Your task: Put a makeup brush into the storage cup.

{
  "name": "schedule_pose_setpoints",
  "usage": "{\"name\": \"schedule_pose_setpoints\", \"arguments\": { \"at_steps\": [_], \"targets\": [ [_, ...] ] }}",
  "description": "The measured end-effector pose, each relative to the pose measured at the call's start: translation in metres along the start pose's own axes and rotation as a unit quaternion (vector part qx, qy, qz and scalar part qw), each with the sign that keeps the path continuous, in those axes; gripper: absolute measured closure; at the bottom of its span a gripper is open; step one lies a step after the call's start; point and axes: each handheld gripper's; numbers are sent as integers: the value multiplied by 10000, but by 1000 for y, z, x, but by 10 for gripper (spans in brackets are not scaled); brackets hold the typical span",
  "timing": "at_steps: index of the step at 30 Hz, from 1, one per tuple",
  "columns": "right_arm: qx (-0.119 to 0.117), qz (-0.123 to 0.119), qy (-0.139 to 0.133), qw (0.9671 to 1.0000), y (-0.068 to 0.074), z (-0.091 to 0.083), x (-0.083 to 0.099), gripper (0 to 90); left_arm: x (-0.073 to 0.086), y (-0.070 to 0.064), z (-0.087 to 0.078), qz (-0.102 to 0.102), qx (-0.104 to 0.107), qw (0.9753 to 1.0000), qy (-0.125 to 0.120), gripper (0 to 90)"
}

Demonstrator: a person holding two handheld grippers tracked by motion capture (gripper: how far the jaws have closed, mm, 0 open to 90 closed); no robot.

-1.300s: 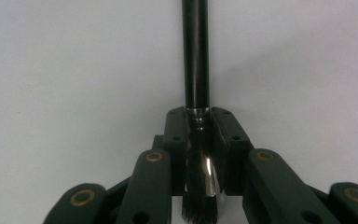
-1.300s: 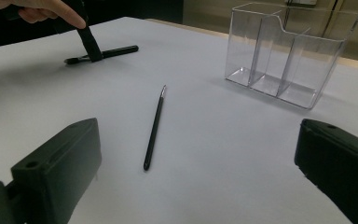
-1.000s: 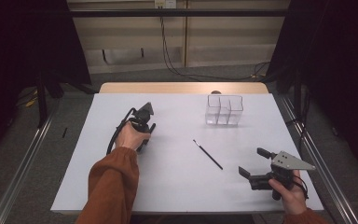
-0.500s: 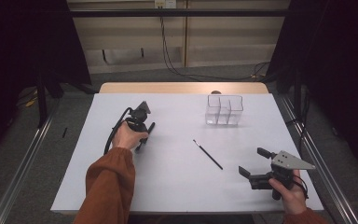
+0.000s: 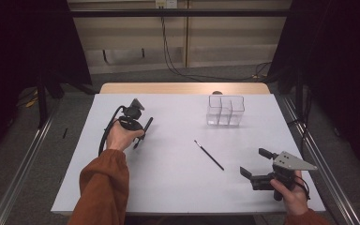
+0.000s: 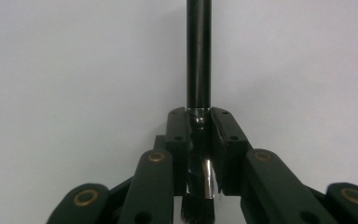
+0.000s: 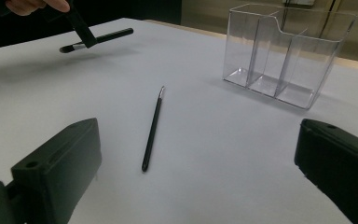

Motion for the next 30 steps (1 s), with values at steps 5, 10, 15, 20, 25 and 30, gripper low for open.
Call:
{"name": "schedule_pose_setpoints", "arguments": {
  "at_steps": [5,10,15,20,25,30],
  "targets": [
    [0,1,-12,10000,0,0,0,2,3,2,-8,-27,59,9996,-279,784],
    [3,12,-11,10000,0,0,0,2,7,3,-14,42,70,9983,-575,784],
    [8,11,-10,10000,0,0,0,2,11,5,-19,127,182,9957,-897,783],
    [18,-5,-9,10000,0,0,0,2,16,5,-24,208,291,9924,-1179,783],
    [27,-7,-4,10000,0,0,0,2,22,5,-29,243,440,9874,-1499,783],
    [25,-19,-13,10000,0,0,0,2,28,6,-34,166,488,9833,-1744,783]
  ]
}}
Point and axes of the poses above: each handheld gripper's, and its own axes: z roughly forward along the jaws, x roughly out of its underside, y roughly to its left, and after that the axes turned 15 degrees about -y, right-handed
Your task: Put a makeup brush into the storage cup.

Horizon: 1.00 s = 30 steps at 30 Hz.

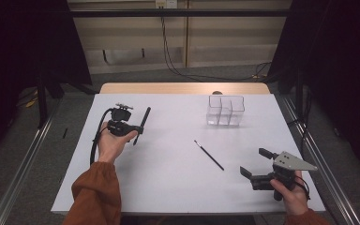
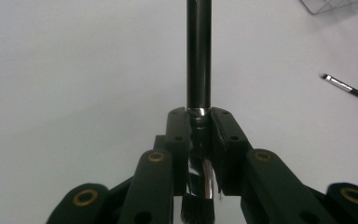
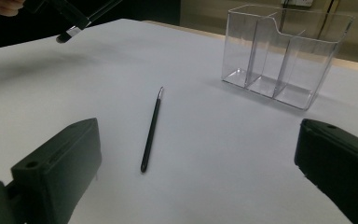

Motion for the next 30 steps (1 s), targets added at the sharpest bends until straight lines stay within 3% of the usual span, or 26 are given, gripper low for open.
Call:
{"name": "schedule_pose_setpoints", "arguments": {
  "at_steps": [7,14,19,22,24,30],
  "targets": [
    [2,7,1,10000,0,0,0,2,6,-1,-12,169,253,9978,-582,783],
    [9,9,-1,10000,0,0,0,2,10,-2,-23,342,454,9945,-882,783],
    [16,27,-10,10000,0,0,0,2,15,1,-29,225,657,9907,-1166,783],
    [14,24,2,10000,0,1,0,2,17,4,-33,214,631,9894,-1289,783],
    [10,13,-3,10000,0,1,0,2,18,6,-37,132,779,9869,-1406,783],
    [-3,4,-16,10000,1,1,0,2,22,4,-42,207,1044,9826,-1521,783]
  ]
}}
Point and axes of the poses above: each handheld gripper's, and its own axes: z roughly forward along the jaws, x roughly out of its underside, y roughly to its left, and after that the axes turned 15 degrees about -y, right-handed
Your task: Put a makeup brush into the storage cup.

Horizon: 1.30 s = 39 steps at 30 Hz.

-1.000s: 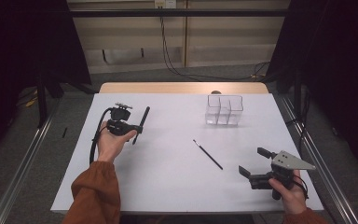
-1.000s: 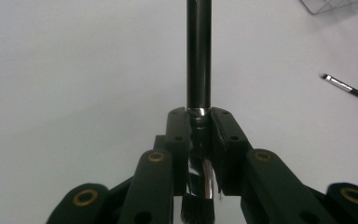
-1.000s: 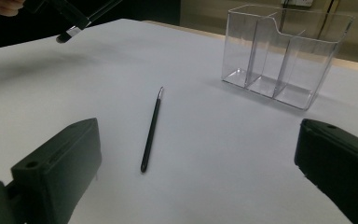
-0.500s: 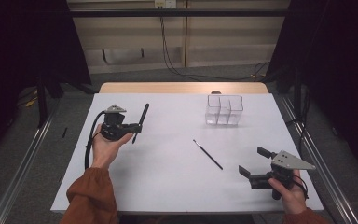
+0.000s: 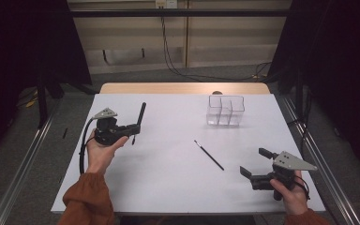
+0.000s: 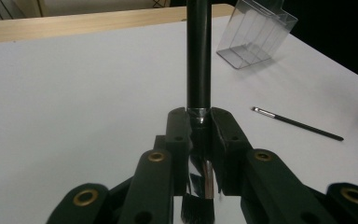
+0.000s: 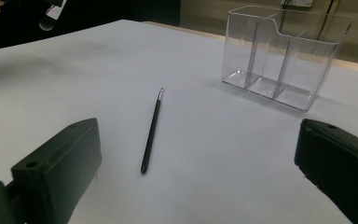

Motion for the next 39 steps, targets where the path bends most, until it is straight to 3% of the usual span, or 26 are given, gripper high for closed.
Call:
{"name": "schedule_pose_setpoints", "arguments": {
  "at_steps": [6,11,15,20,32,39],
  "targets": [
    [-13,9,-9,10000,0,0,0,2,1,-7,3,17,175,9998,56,783],
    [-41,24,-42,10000,0,0,-1,2,4,-20,8,91,278,9994,166,784],
    [-91,26,-66,9999,0,1,-1,1,5,-31,11,110,519,9984,184,784],
    [-162,17,-65,9998,0,4,-1,1,6,-46,18,179,823,9960,313,784],
    [-394,20,-53,9992,0,16,-5,1,4,-67,29,318,1129,9911,628,783],
    [-617,-3,-38,9981,4,22,-10,0,1,-82,32,514,1437,9851,799,784]
  ]
}}
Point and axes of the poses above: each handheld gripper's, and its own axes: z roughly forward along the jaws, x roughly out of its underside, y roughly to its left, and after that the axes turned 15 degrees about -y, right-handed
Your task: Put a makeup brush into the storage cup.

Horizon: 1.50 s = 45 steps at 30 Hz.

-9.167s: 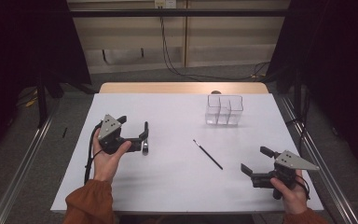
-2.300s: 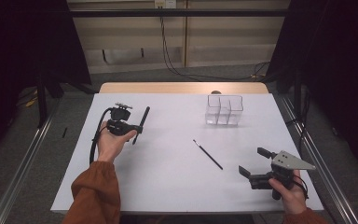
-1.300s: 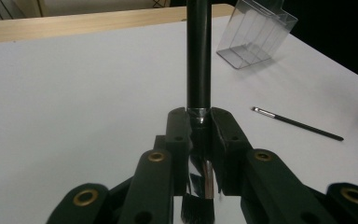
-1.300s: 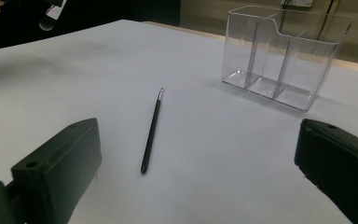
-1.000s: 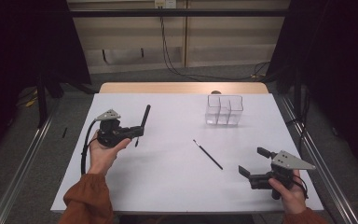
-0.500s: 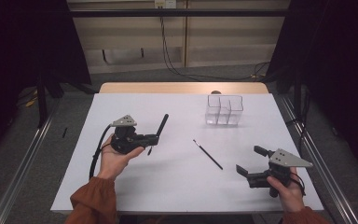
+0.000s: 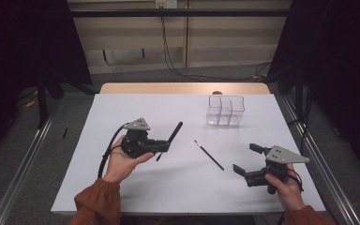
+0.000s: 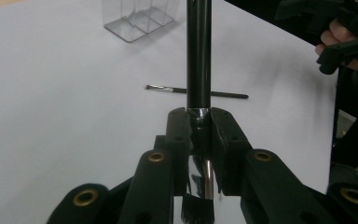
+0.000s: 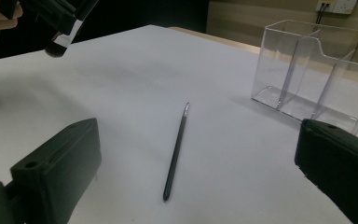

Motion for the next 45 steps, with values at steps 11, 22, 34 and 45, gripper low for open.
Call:
{"name": "schedule_pose_setpoints", "arguments": {
  "at_steps": [11,22,34,45],
  "targets": [
    [-249,-79,80,9996,3,10,-3,0,-5,-12,11,157,433,9986,267,784],
    [-646,-179,192,9976,10,24,-10,10,-13,-23,22,574,667,9927,820,784],
    [-867,-196,563,9945,16,47,-13,28,-24,-31,32,883,838,9829,1379,784],
    [-1471,-455,939,9836,24,65,-27,23,-26,-39,41,1106,863,9729,1839,784]
  ]
}}
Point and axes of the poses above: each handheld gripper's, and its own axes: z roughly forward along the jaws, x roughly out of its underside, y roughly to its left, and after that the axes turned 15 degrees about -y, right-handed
